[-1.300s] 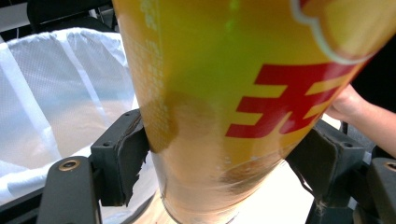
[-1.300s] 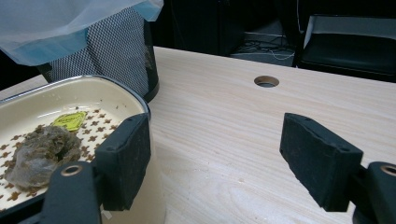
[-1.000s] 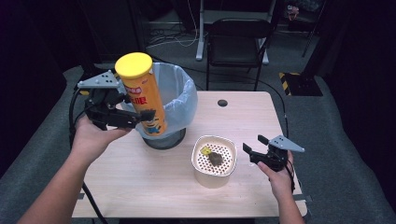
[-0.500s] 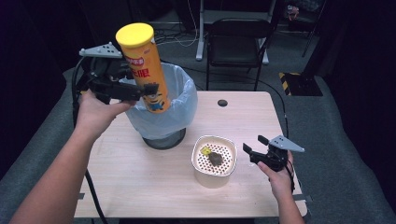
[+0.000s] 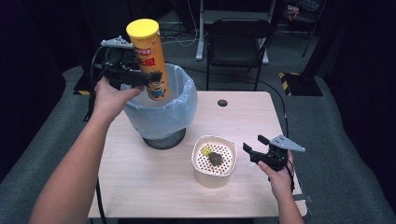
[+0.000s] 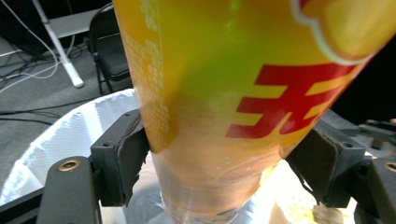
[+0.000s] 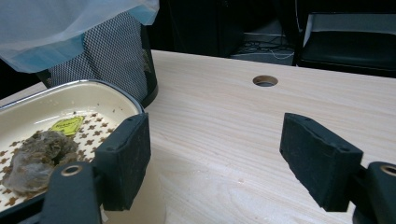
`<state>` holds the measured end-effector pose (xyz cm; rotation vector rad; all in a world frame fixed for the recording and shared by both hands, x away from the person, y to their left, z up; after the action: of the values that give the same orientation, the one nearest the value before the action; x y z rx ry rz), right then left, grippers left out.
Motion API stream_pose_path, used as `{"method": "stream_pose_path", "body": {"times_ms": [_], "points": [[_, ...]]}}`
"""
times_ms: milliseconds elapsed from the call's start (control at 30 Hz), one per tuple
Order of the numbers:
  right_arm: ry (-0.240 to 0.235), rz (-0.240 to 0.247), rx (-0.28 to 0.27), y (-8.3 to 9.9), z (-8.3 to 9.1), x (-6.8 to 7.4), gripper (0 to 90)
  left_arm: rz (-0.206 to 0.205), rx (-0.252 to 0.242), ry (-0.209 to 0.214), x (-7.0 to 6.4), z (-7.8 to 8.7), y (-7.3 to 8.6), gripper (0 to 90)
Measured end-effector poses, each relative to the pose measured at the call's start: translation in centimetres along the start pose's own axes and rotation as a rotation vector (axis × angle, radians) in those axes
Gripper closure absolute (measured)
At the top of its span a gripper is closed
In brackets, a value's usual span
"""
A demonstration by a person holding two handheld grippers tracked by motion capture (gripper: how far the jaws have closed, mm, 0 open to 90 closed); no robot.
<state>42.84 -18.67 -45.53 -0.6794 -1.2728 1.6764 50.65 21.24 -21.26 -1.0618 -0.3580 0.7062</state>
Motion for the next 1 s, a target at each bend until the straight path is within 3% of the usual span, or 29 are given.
{"method": "stream_pose_path", "body": {"times_ms": [267,400,667,767,833,900,1000], "points": [[0.011,0.0,0.012,0.4,-0.1,-0.4,24.3,0.065,-0.018,-0.025,2.5,-1.9,1.5,24.0],[0.003,-0.011,0.009,0.4,0.0,-0.3,24.3,0.104,0.002,-0.045,3.8,-2.7,2.9,24.0],[-0.006,0.011,0.011,0.5,0.0,0.4,24.3,0.153,0.022,-0.046,5.0,-3.6,4.7,23.8],[-0.008,-0.001,0.008,0.4,0.1,0.2,24.3,0.175,0.056,-0.035,5.0,-4.0,5.1,23.8],[-0.004,0.003,0.007,0.4,0.2,0.2,24.3,0.212,0.066,-0.04,5.1,-4.3,5.4,23.5],[-0.004,-0.008,0.004,0.4,0.2,0.2,24.3,0.212,0.064,-0.087,5.4,-4.4,5.5,15.8],[-0.006,-0.007,-0.002,0.3,0.4,0.2,24.3,0.188,0.135,-0.194,5.9,-4.3,6.0,10.3]]}}
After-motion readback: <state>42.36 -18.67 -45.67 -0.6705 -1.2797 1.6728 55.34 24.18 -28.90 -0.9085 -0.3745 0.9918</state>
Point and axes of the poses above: each handheld gripper's, and its own axes: z roughly backward along the jaws, y roughly out of its underside, x roughly to its left, the point moved 5 cm from there along -z, roughly forward along the jaws, and after that the axes turned 5 degrees about y, right-handed, at the moved point
